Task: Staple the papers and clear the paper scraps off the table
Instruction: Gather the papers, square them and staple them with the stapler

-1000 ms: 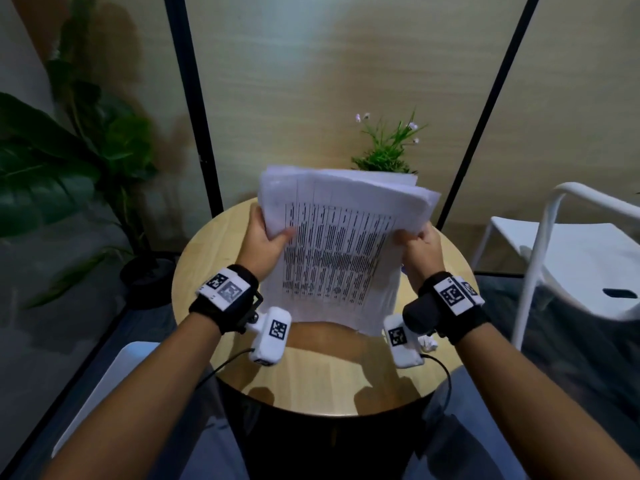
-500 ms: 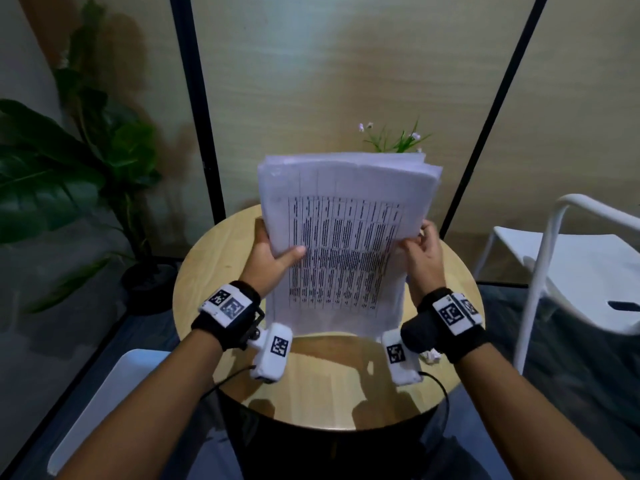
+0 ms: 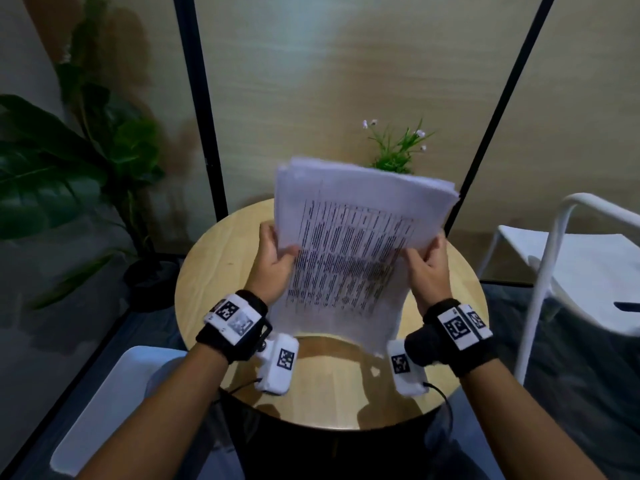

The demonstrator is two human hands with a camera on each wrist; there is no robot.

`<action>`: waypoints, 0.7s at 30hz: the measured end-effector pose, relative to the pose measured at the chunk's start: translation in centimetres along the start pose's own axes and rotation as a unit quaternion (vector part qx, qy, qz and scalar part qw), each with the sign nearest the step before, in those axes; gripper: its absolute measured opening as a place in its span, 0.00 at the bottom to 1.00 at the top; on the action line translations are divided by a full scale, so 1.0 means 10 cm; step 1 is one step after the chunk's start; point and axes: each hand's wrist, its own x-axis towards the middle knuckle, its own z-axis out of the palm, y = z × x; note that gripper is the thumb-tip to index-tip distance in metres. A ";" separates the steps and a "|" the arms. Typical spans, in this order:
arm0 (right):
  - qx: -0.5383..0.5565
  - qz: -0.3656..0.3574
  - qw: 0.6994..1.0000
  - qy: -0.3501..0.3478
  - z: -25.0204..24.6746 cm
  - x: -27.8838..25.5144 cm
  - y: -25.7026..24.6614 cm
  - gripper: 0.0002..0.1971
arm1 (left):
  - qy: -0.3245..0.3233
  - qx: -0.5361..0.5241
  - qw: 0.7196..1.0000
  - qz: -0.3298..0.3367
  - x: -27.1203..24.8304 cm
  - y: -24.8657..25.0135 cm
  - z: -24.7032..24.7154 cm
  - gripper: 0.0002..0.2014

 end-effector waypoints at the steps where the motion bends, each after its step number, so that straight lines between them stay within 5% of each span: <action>1: -0.016 0.014 1.000 -0.013 -0.02 -0.08 0.07 0.20 | -0.008 -0.010 1.000 -0.021 -0.08 -0.12 0.00 0.13; 3: -0.048 0.059 0.997 -0.023 -0.05 -0.22 0.26 0.21 | -0.028 -0.050 0.996 -0.064 -0.22 -0.33 0.01 0.15; 5: -0.049 0.077 0.996 -0.007 -0.05 -0.26 0.33 0.21 | -0.037 -0.068 0.994 -0.080 -0.29 -0.39 0.04 0.29; 9: 0.001 0.009 1.000 0.002 -0.10 -0.21 0.18 0.21 | 0.015 -0.057 0.997 -0.045 -0.28 -0.22 0.07 0.10; 12: -0.013 -0.001 1.000 -0.016 -0.16 -0.26 0.23 0.16 | 0.020 -0.117 0.992 -0.046 -0.37 -0.22 0.03 0.13; 17: -0.104 0.041 0.994 -0.013 -0.09 -0.40 0.58 0.10 | 0.003 -0.139 0.979 -0.148 -0.48 -0.37 0.16 0.26; 21: -0.044 0.022 0.999 -0.003 -0.06 -0.26 0.37 0.16 | 0.029 -0.102 0.988 -0.111 -0.29 -0.24 0.12 0.07</action>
